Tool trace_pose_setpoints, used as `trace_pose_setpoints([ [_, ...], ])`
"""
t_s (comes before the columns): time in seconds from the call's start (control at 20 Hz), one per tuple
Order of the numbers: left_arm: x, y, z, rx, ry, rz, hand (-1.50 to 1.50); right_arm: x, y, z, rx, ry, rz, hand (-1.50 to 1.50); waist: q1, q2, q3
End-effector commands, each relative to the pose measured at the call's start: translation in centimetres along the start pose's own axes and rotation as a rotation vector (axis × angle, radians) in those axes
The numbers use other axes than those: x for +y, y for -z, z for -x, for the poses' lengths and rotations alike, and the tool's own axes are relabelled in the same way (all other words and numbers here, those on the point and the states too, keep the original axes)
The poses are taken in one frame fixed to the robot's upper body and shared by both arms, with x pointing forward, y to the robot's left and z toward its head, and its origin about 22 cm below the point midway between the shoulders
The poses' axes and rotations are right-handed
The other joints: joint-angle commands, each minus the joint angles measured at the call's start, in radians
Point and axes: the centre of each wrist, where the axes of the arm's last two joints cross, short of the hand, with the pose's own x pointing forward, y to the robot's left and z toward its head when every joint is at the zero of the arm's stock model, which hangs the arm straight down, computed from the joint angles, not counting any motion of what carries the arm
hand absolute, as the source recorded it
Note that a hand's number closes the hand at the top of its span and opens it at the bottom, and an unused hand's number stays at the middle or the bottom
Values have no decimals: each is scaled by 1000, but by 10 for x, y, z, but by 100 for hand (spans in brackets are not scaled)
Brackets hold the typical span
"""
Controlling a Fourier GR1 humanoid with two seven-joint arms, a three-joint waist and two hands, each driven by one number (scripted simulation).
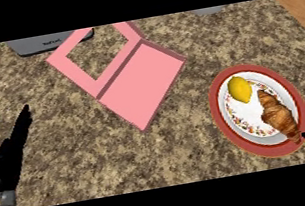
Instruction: Pick the lemon from the plate and place it in the cardboard box
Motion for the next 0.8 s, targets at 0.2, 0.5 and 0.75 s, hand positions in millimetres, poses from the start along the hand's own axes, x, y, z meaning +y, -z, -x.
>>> trace_pose_setpoints([
  [0.2,-40,10,-11,-53,18,115,0,-59,-89,-26,29,-341,-132,-150,98,11,-13],
  [0.5,-49,15,-15,-74,7,136,0,-45,-92,-78,122,-363,-215,-150,125,13,-13],
  [0.75,-33,21,-21,-67,13,144,0,-45,-78,-112,225,-468,-288,-150,134,14,-13],
])
